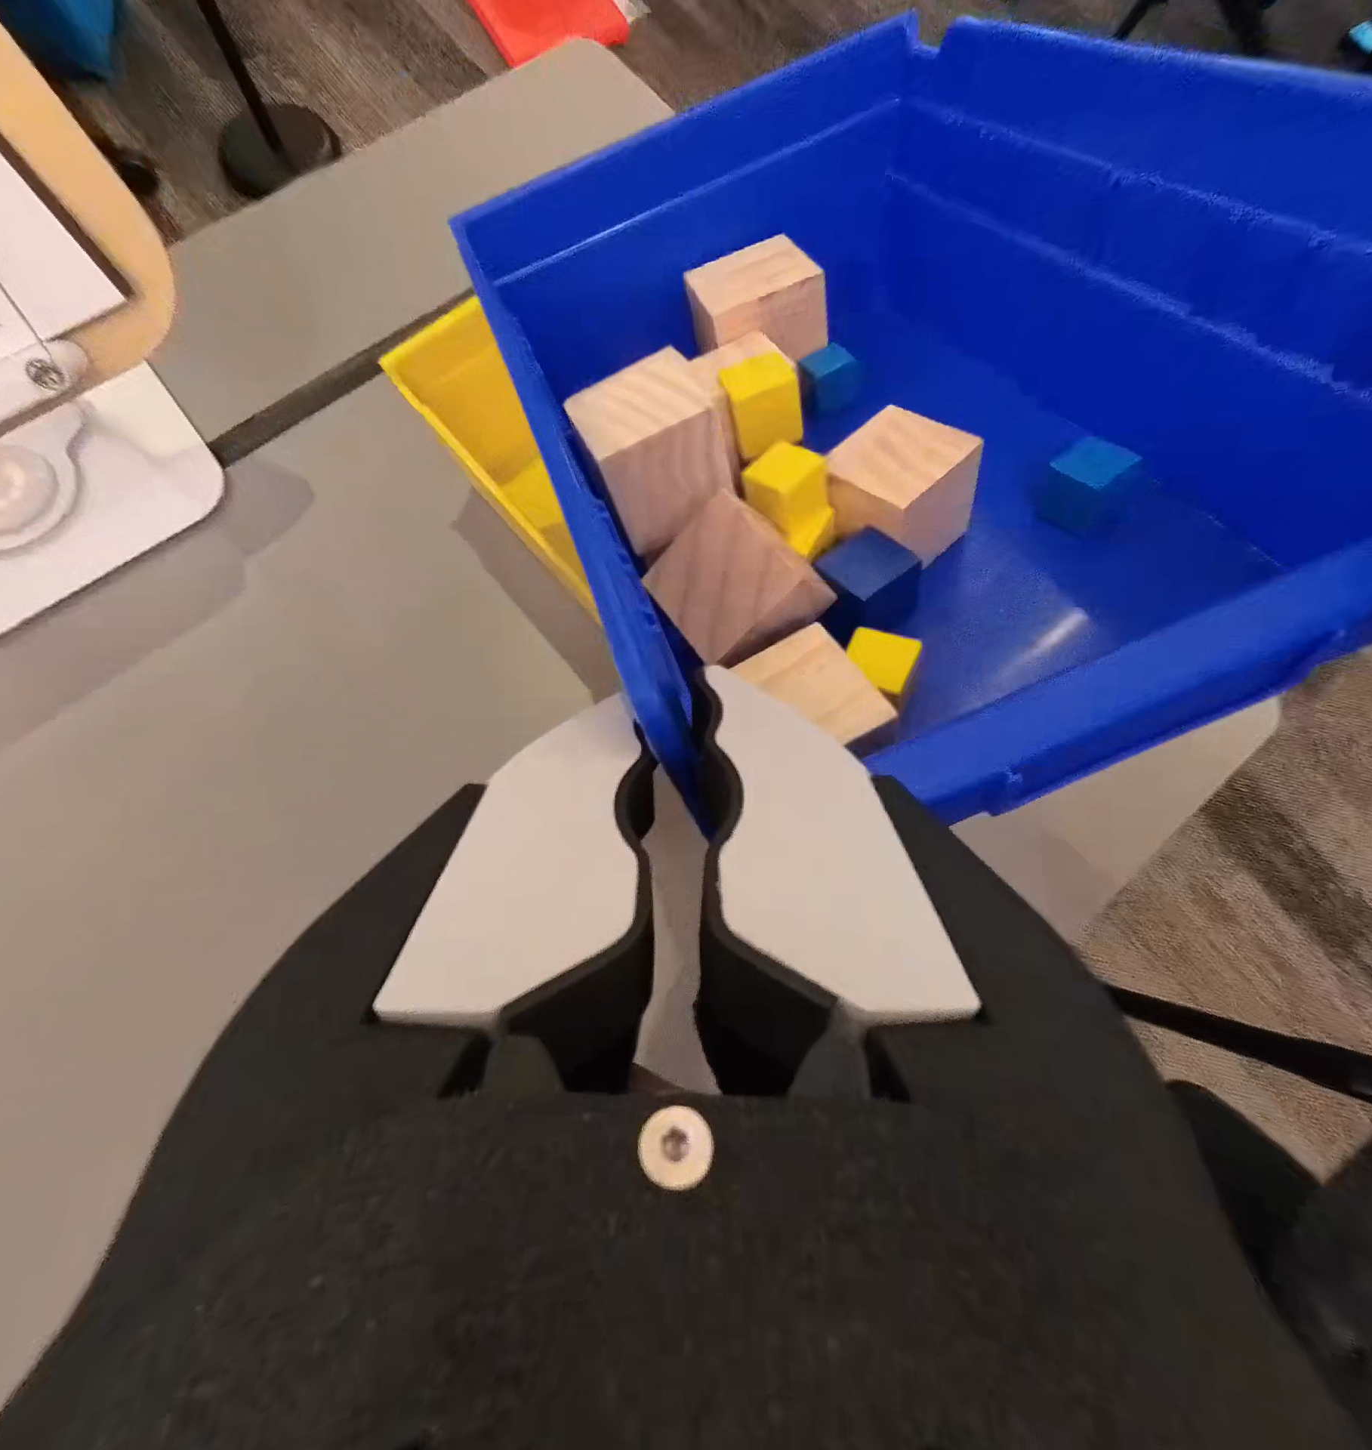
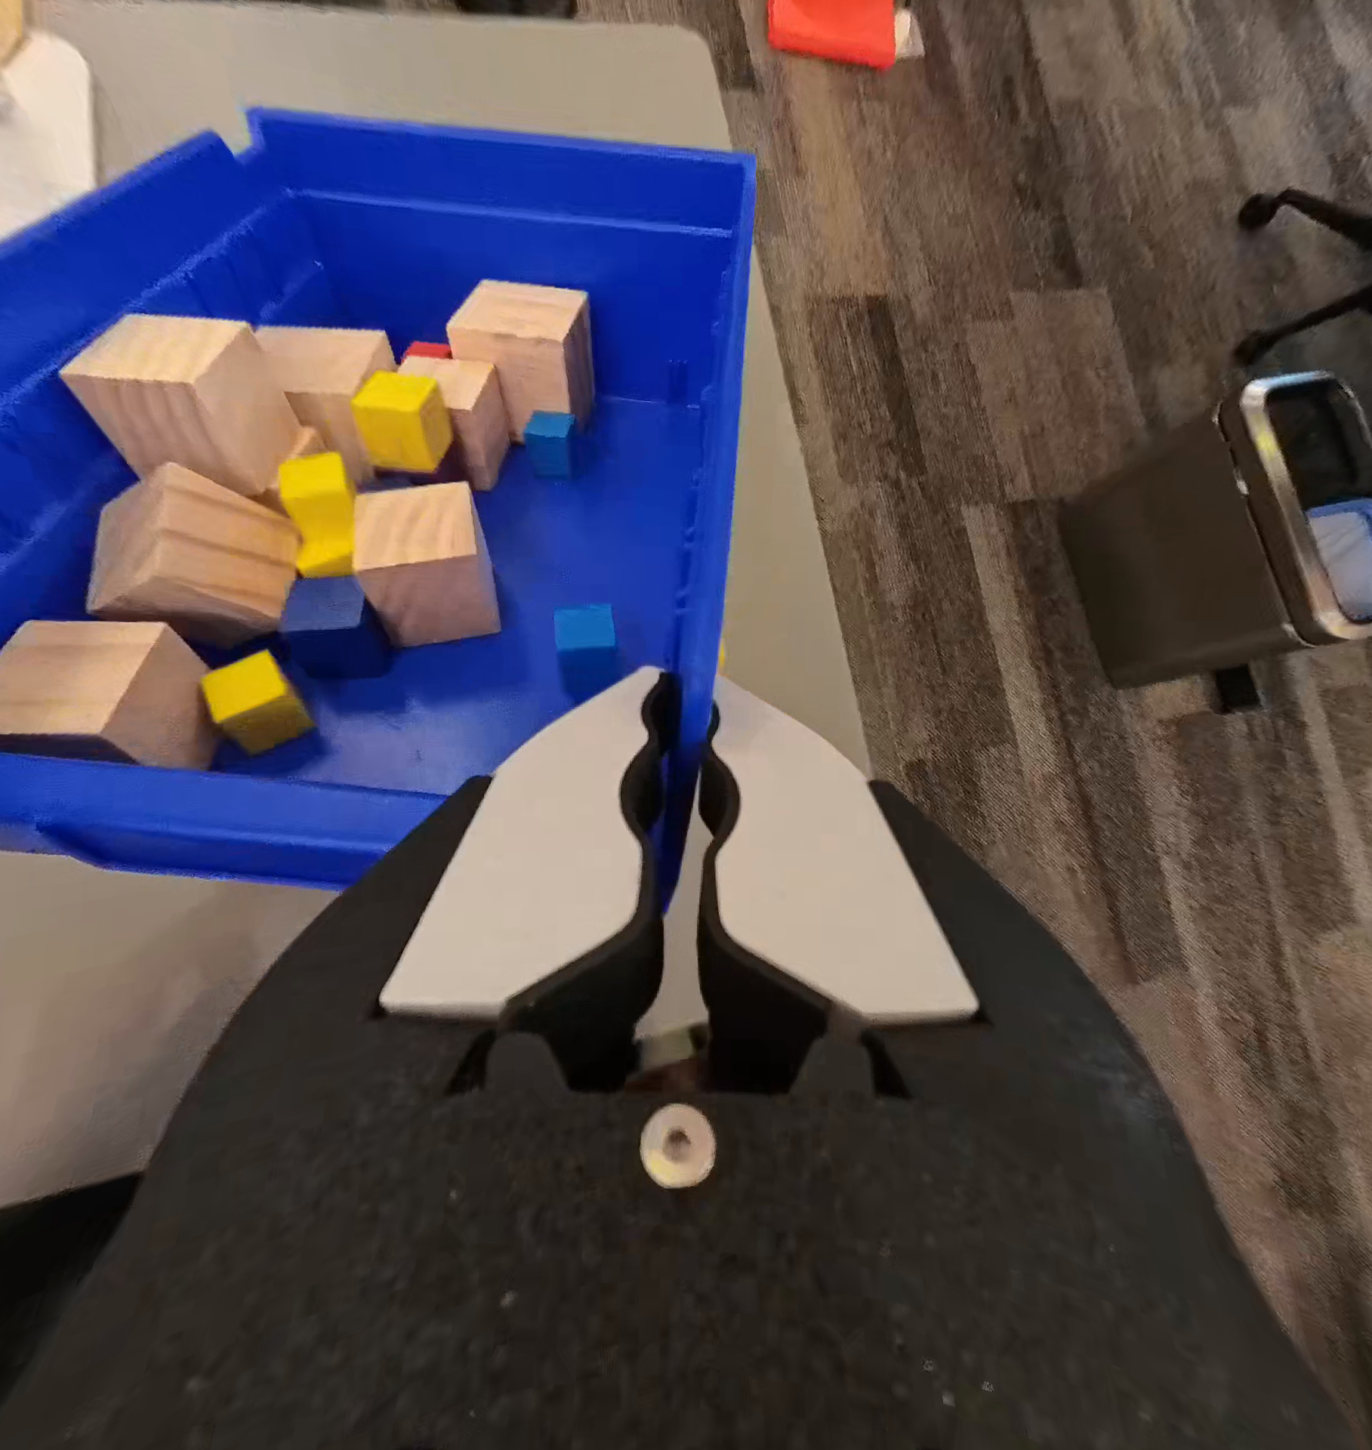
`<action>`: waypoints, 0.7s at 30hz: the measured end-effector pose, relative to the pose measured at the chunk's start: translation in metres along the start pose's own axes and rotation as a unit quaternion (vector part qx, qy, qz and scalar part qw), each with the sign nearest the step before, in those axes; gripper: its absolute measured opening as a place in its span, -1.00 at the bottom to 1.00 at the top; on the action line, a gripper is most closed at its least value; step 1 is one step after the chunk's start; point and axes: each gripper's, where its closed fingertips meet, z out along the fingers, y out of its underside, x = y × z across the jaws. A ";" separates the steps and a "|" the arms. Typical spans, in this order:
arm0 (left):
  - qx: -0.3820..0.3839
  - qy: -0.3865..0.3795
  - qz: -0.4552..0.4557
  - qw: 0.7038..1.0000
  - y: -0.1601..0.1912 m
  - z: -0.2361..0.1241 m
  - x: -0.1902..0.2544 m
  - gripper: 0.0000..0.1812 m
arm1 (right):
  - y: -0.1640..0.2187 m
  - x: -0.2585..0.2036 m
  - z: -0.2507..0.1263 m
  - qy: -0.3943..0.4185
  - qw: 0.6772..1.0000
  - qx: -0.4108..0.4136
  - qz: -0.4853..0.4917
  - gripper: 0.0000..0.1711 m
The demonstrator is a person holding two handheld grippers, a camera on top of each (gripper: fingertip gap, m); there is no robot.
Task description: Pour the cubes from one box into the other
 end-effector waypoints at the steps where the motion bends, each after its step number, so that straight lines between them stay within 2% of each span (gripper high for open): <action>1: -0.008 0.011 -0.009 1.000 -0.002 -0.001 0.002 -0.93 | -0.005 0.002 -0.005 0.011 1.000 -0.017 -0.013 -0.97; 9: -0.034 0.098 -0.071 0.992 -0.008 -0.014 0.009 -0.91 | -0.051 0.004 -0.035 0.057 0.988 -0.089 -0.113 -0.96; 13: -0.057 0.137 -0.091 0.985 0.002 -0.013 0.015 -0.91 | -0.055 0.000 -0.047 0.107 0.977 -0.127 -0.131 -0.97; 18: -0.100 0.186 -0.119 0.970 0.014 -0.007 0.005 -0.92 | -0.059 -0.016 -0.049 0.136 0.937 -0.222 -0.234 -0.94; 21: -0.130 0.220 -0.130 0.958 0.012 -0.005 -0.005 -0.91 | -0.079 -0.028 -0.047 0.144 0.912 -0.262 -0.281 -0.93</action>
